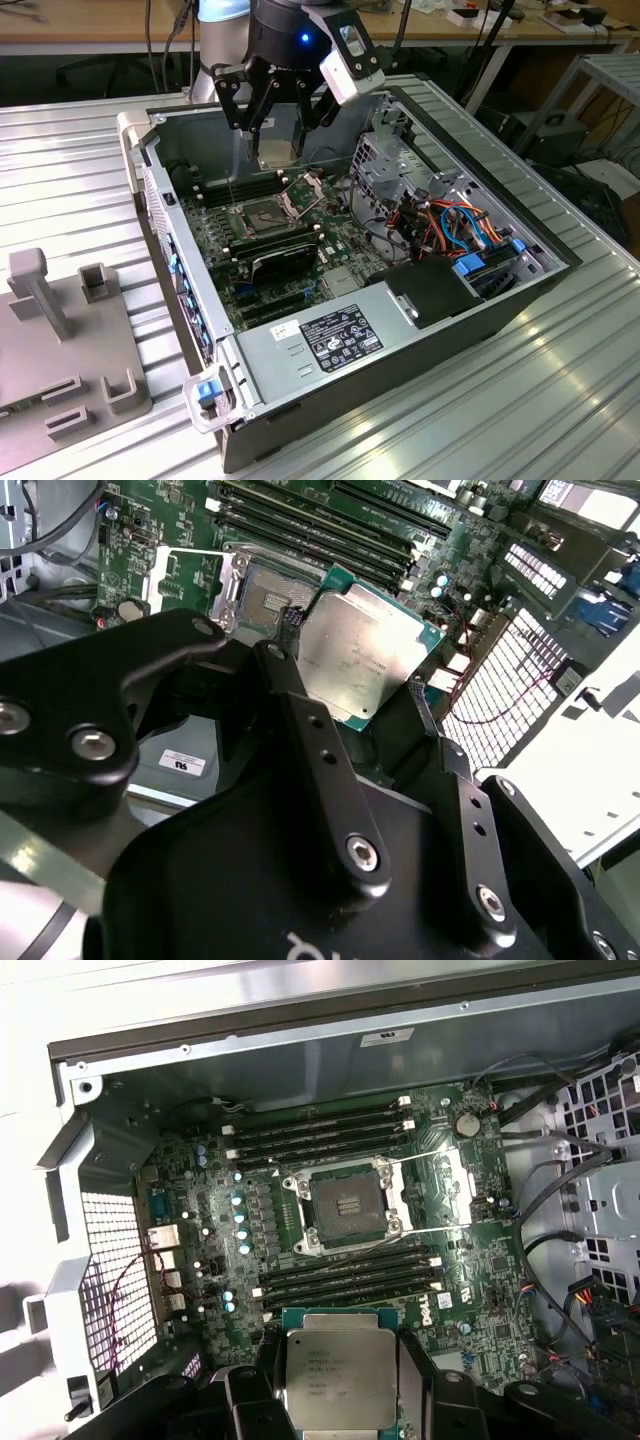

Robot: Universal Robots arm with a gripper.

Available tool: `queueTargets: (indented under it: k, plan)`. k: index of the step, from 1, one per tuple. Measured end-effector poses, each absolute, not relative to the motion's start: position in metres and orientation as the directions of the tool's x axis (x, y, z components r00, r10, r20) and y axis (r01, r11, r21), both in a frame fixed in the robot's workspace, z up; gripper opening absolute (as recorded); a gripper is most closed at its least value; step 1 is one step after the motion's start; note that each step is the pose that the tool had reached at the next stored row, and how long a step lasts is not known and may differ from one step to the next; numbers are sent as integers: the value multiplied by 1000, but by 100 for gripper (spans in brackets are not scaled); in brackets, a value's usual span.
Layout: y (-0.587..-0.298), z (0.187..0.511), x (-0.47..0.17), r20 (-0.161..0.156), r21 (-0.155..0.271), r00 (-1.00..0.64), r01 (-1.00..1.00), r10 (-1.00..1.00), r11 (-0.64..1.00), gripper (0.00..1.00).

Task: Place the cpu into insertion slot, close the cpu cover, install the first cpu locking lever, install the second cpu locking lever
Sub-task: 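Place the cpu into insertion slot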

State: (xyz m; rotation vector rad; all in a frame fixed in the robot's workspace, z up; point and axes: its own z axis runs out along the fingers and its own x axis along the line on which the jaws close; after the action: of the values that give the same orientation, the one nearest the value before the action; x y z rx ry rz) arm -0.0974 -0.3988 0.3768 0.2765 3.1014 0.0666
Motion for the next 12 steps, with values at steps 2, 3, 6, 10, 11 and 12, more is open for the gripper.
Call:
queueTargets:
  k: [2, 3, 6, 10, 11, 12]
  plan:
    - [-399, 375, -96, -23, 45, -980, 196, 197, 980, 55]
    - [-399, 374, -96, -23, 45, -978, 204, 205, 978, 55]
    - [-399, 369, -94, -23, 45, -969, 244, 245, 969, 55]
    - [-399, 363, -92, -23, 45, -954, 297, 298, 954, 55]
    - [-399, 362, -91, -23, 45, -951, 307, 309, 951, 55]
    - [-399, 362, -90, -23, 45, -949, 314, 315, 948, 55]
